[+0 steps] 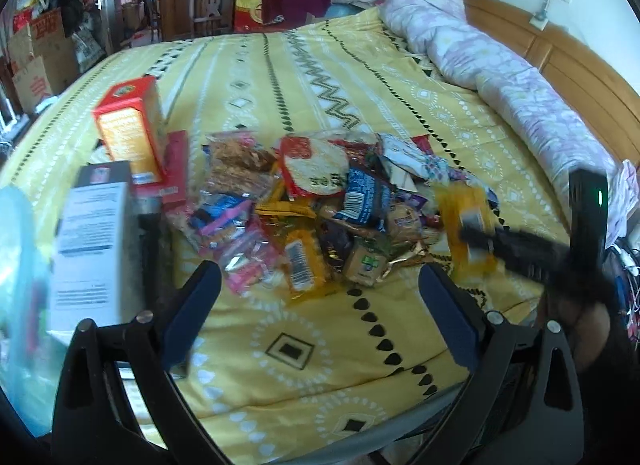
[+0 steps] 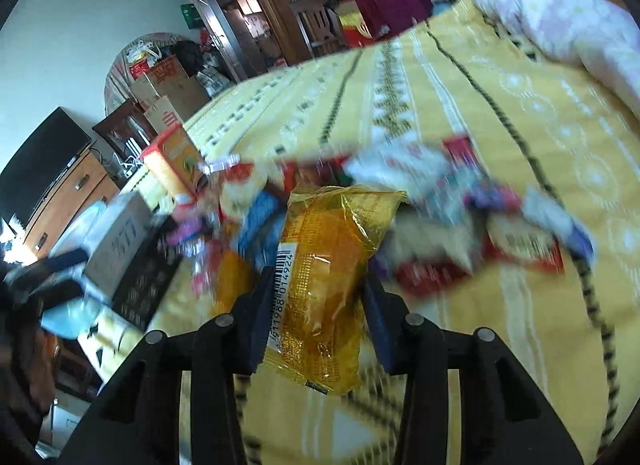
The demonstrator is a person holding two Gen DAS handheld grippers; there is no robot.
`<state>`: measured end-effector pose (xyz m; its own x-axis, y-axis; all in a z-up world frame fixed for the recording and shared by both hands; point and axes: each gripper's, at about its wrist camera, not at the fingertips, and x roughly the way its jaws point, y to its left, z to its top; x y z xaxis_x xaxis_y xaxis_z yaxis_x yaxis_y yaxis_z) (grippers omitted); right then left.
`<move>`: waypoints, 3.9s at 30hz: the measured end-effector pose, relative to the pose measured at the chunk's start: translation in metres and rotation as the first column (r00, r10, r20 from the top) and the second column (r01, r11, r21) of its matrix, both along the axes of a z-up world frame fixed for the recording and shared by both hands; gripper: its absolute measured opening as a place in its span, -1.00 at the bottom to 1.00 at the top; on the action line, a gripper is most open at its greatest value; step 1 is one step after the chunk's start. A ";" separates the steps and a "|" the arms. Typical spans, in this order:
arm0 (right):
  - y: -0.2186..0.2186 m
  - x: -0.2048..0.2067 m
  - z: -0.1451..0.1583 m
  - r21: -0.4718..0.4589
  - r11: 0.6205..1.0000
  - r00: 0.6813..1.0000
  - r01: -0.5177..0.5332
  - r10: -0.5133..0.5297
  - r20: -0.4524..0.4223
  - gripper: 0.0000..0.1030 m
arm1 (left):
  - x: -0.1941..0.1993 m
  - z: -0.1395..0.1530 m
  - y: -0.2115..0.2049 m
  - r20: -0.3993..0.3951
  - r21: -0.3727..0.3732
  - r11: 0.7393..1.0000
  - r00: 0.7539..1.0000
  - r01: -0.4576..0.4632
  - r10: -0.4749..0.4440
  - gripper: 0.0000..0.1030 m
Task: Organize snacks
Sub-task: 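Grasp a yellow translucent packet with the right tool while the left tool grasps a dark blue packet, then carry both held packets over the clear bowl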
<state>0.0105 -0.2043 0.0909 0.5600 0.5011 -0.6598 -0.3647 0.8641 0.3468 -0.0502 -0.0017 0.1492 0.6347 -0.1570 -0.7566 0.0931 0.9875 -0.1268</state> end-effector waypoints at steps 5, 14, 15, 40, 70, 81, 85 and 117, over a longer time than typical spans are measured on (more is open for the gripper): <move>-0.029 -0.017 -0.045 -0.050 0.998 0.992 0.036 -0.042 -0.120 -0.10 | 0.020 -0.018 -0.021 -0.012 0.018 0.997 0.997 0.073 -0.072 0.93; -0.055 -0.019 -0.080 0.046 0.997 0.981 0.066 -0.056 -0.187 -0.03 | 0.070 -0.041 -0.063 -0.025 -0.020 0.988 0.988 0.153 -0.153 0.91; -0.056 -0.020 -0.082 0.047 0.997 0.981 0.064 -0.054 -0.185 -0.02 | 0.077 -0.046 -0.066 -0.037 -0.022 0.988 0.988 0.151 -0.152 0.82; -0.051 -0.024 -0.079 0.051 0.996 0.986 0.070 -0.062 -0.155 -0.10 | 0.045 -0.071 -0.051 -0.081 -0.035 0.979 0.975 0.202 -0.205 -0.23; -0.027 -0.027 -0.073 -0.170 0.982 0.982 0.083 -0.109 -0.152 -0.13 | 0.007 -0.130 -0.041 -0.120 0.037 0.984 0.979 0.172 -0.166 -0.10; 0.003 -0.024 0.038 -0.092 0.995 0.997 0.044 -0.038 0.067 -0.16 | -0.007 0.002 0.026 0.144 -0.061 0.996 0.988 0.059 -0.050 -0.10; 0.057 -0.009 0.098 -0.077 0.996 0.983 -0.047 0.060 0.171 -0.16 | -0.020 0.052 0.090 0.235 -0.046 0.996 0.968 -0.077 0.086 -0.10; 0.467 -0.074 0.151 -0.058 0.755 0.746 -0.654 0.655 0.121 -0.16 | -0.123 0.045 0.362 0.131 -0.150 0.778 0.768 -0.609 0.627 -0.08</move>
<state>-0.0633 0.2629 0.2420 0.1754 0.7686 -0.6152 -0.8816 0.4007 0.2494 -0.1731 0.3603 0.1941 0.7316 0.2485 -0.6348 -0.5054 0.8226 -0.2605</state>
